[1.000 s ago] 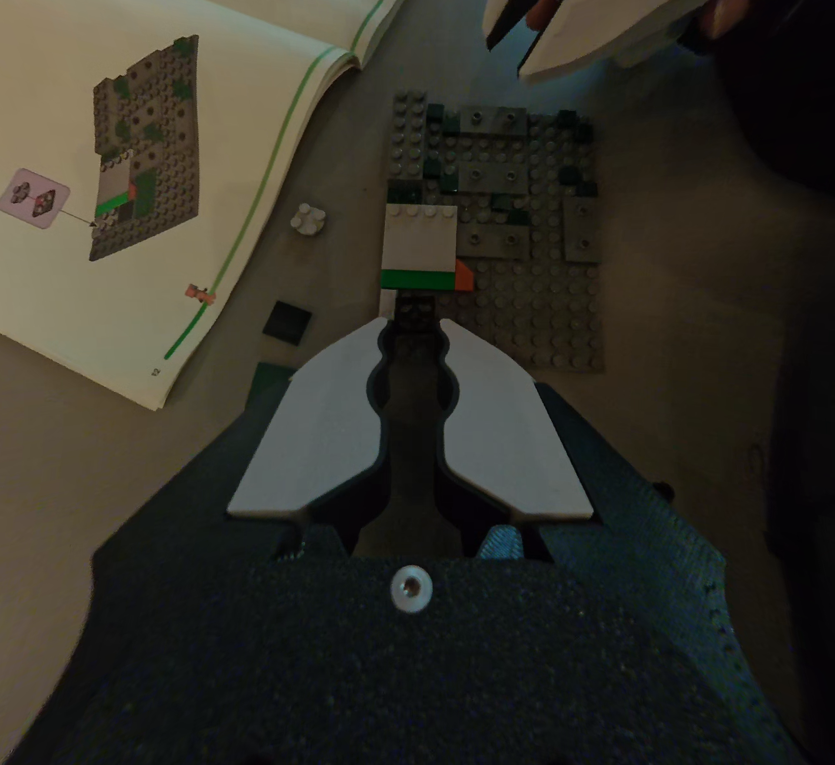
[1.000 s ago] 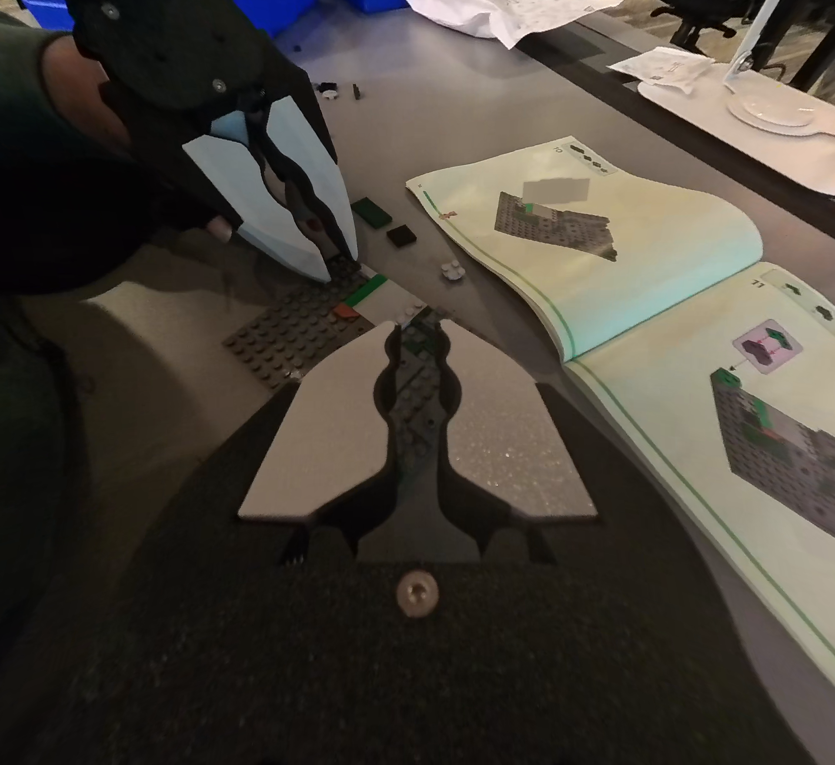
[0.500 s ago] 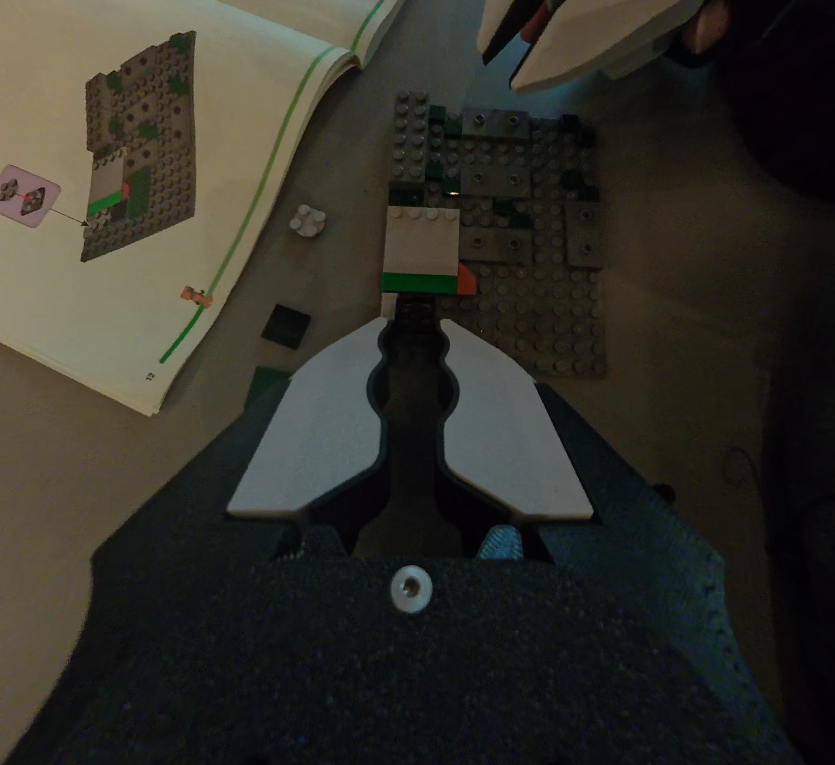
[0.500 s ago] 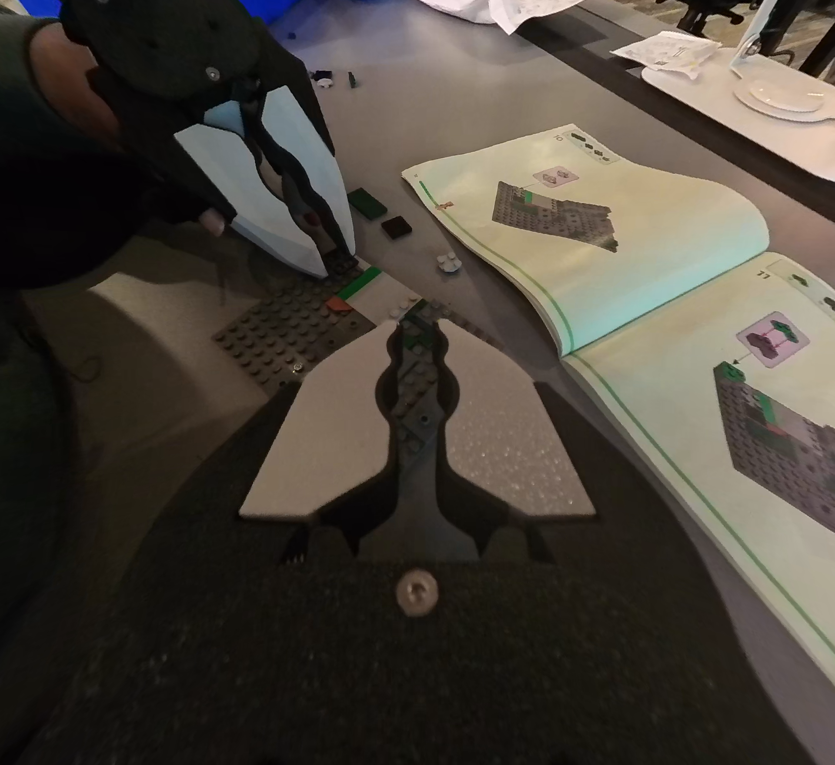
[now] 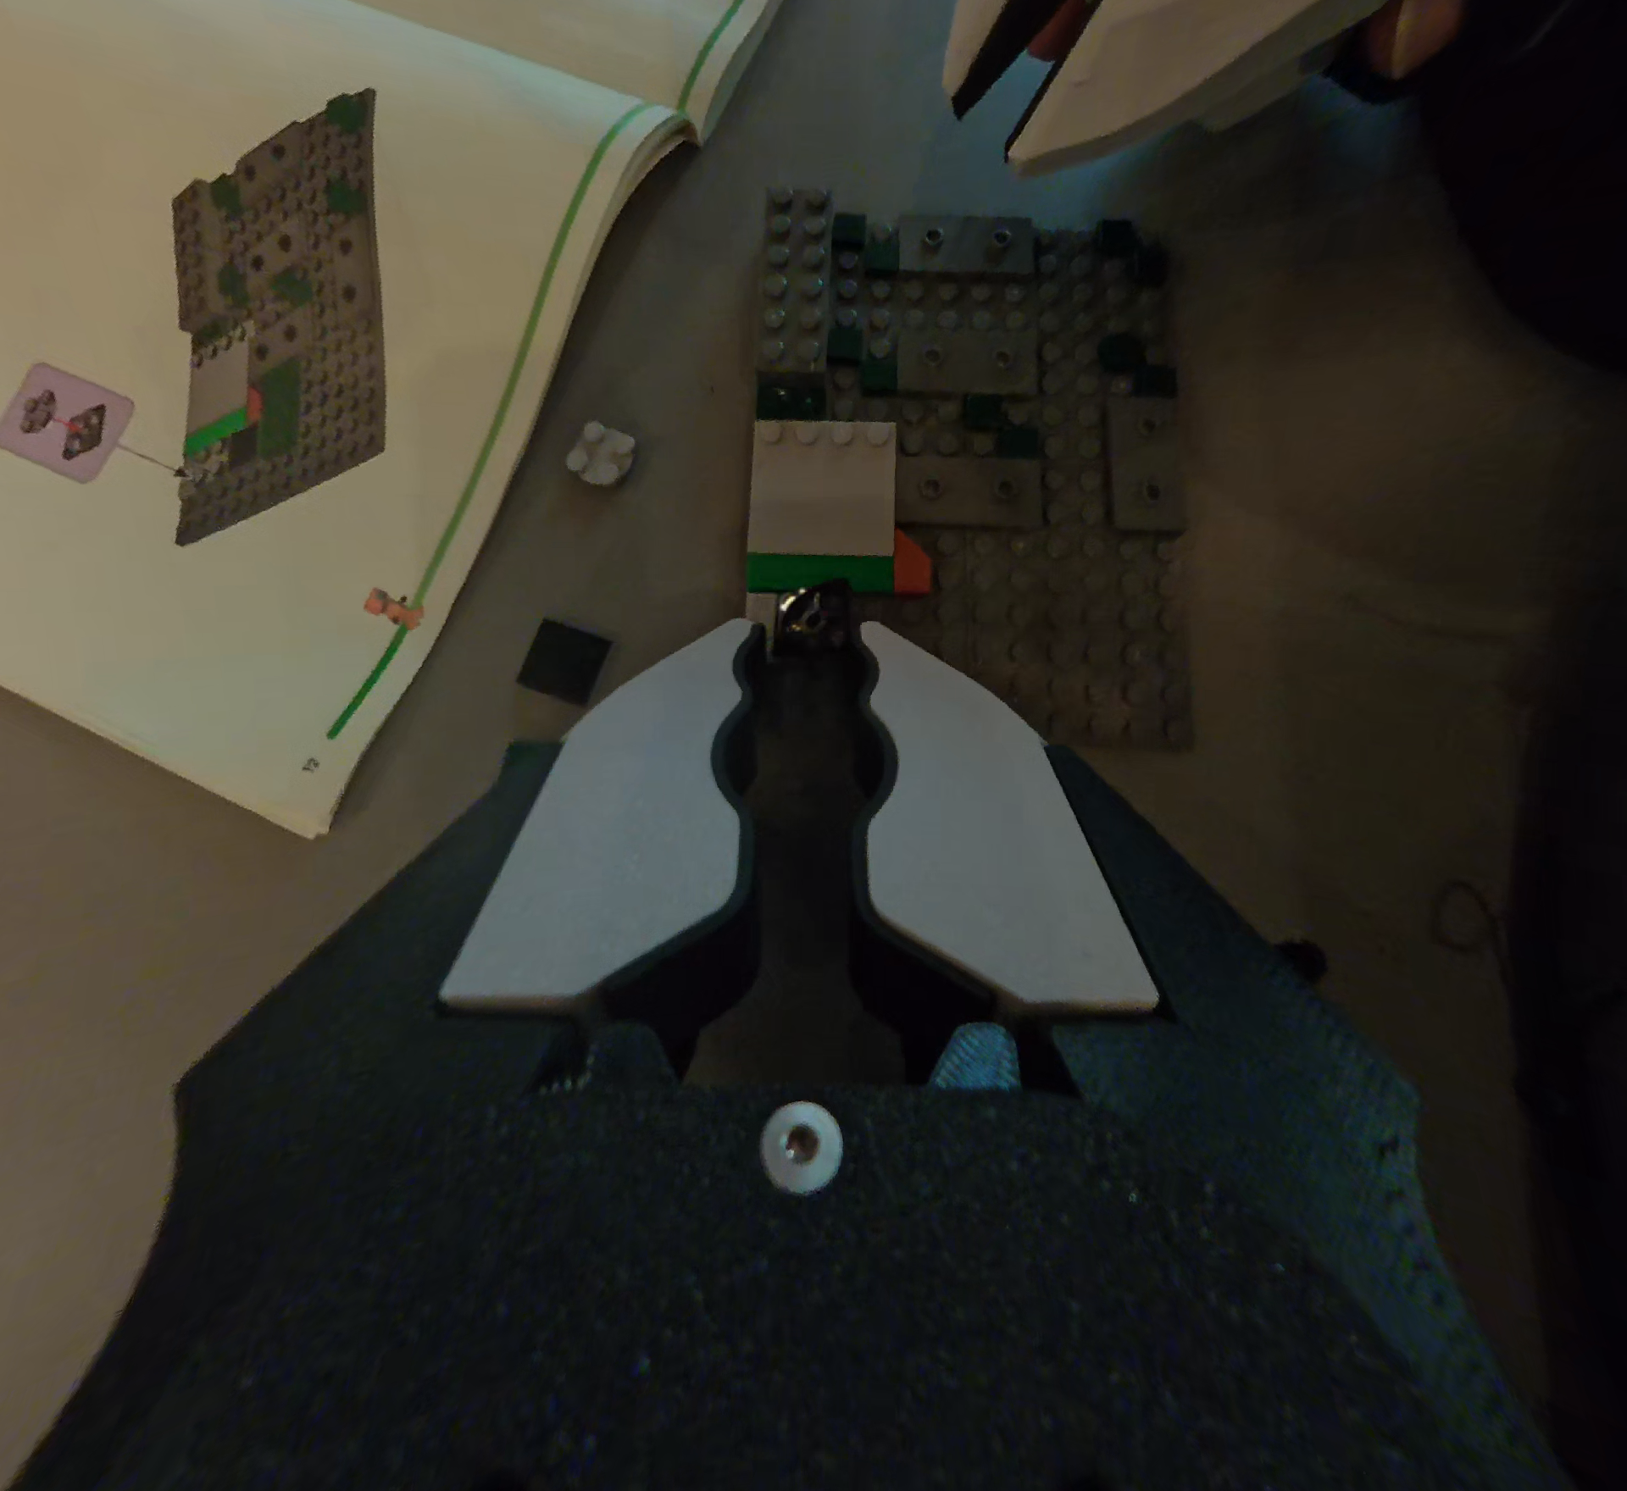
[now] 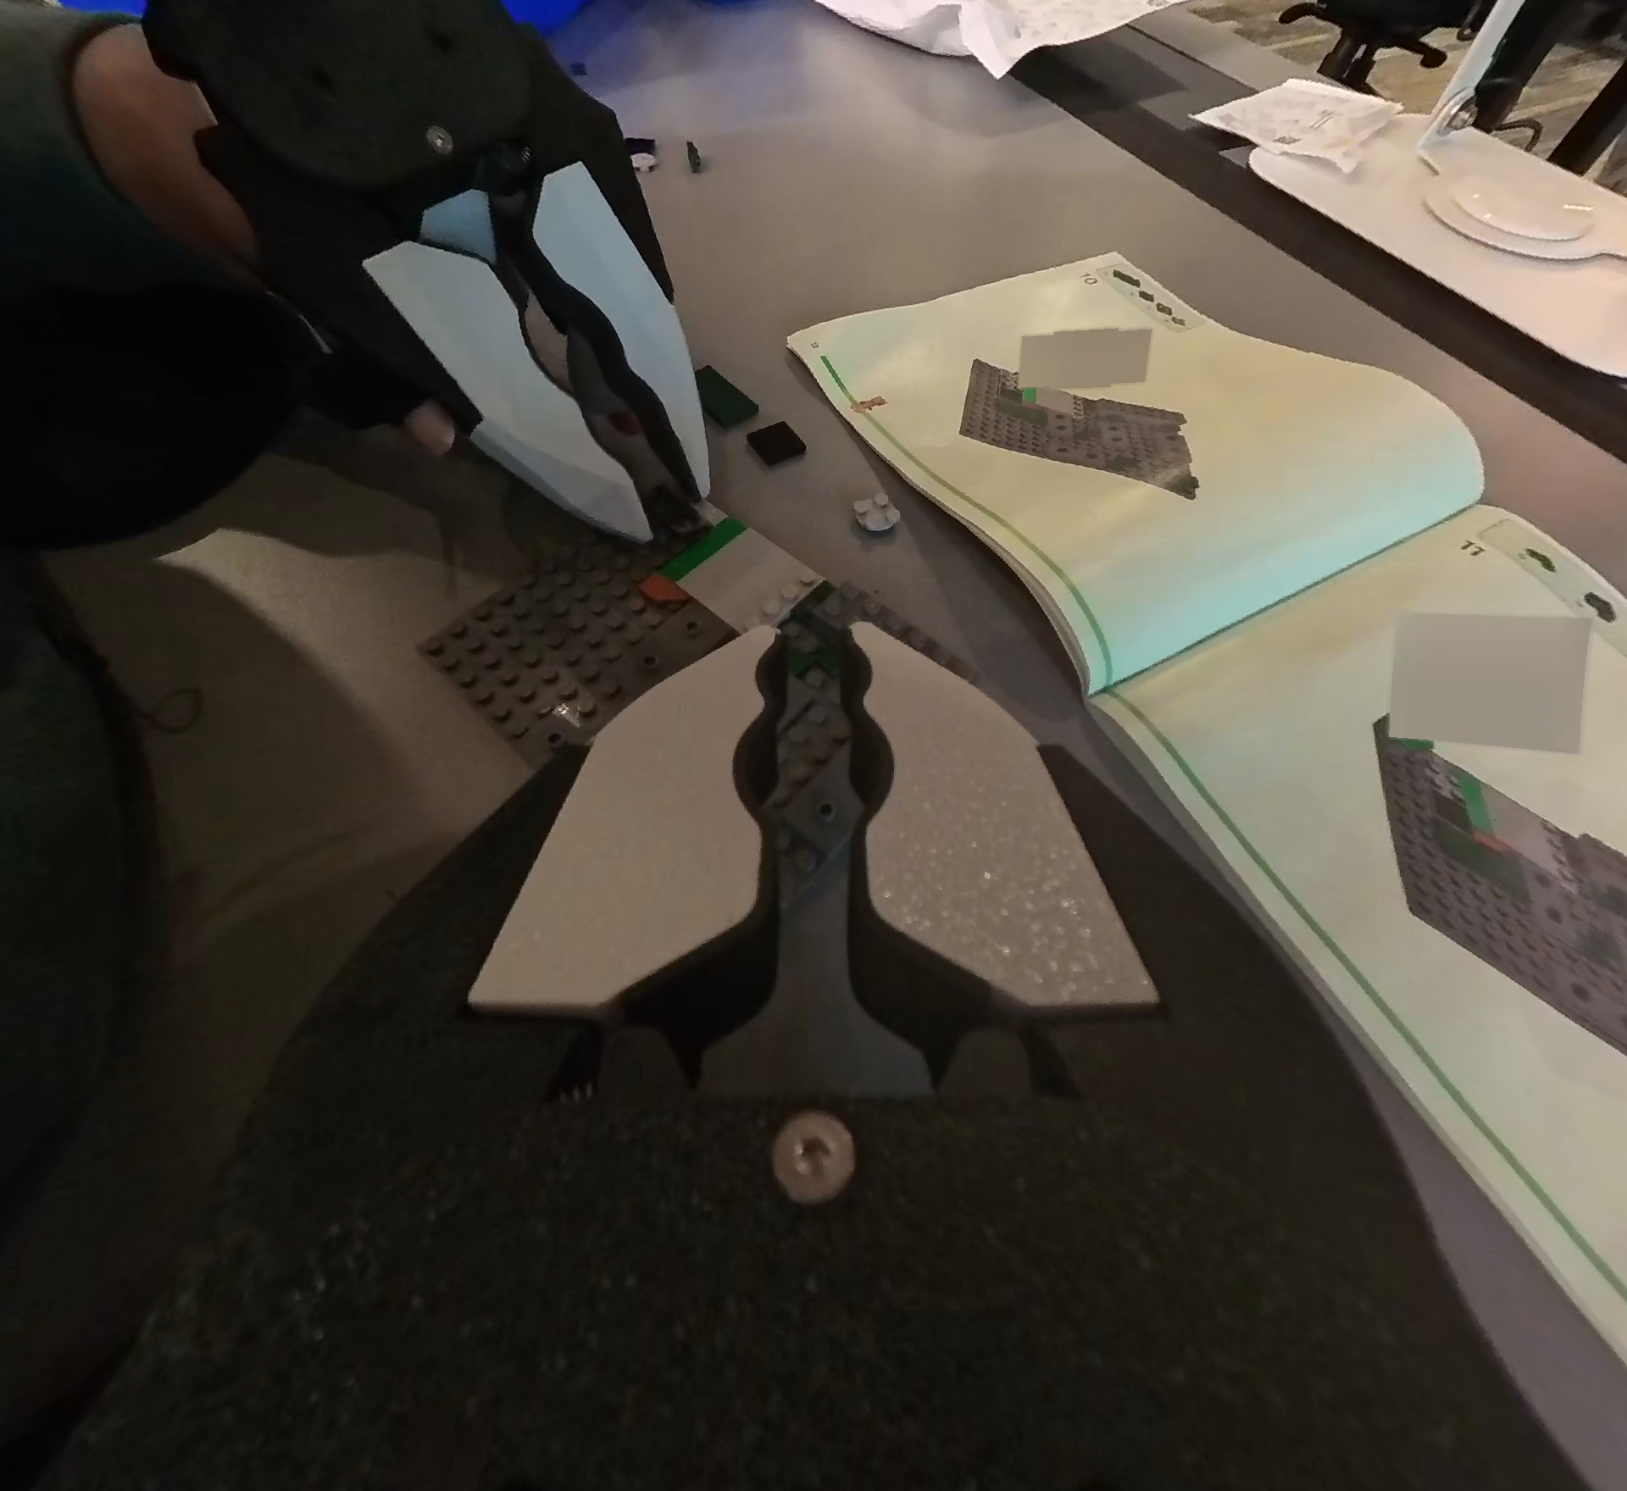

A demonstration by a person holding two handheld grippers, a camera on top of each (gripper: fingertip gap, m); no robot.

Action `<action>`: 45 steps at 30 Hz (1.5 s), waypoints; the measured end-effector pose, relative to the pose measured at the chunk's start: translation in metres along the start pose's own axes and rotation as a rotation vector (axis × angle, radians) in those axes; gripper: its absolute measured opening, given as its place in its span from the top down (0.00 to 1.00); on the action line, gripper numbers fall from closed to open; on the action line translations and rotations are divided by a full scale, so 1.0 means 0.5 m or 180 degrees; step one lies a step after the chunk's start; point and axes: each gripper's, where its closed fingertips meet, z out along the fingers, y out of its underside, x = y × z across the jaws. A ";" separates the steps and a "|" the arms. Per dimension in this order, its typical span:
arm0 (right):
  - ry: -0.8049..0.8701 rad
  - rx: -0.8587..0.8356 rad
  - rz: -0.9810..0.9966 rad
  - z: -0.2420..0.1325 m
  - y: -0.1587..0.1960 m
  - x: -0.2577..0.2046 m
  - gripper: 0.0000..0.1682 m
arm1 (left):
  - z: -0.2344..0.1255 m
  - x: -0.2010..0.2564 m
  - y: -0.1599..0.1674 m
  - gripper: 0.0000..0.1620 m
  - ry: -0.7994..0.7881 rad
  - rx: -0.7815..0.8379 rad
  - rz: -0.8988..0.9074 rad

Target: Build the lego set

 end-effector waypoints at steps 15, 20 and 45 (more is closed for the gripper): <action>-0.0031 -0.0028 -0.0019 -0.001 0.003 -0.003 0.94 | 0.001 0.004 -0.005 0.86 0.0155 0.0056 -0.0183; -0.0043 -0.0024 -0.0016 -0.001 0.003 -0.005 0.94 | 0.000 -0.003 -0.001 0.84 0.0147 0.0036 -0.0252; -0.0077 -0.0029 -0.0037 0.001 0.004 -0.009 0.94 | -0.008 0.007 0.009 0.96 0.0121 -0.0066 -0.0030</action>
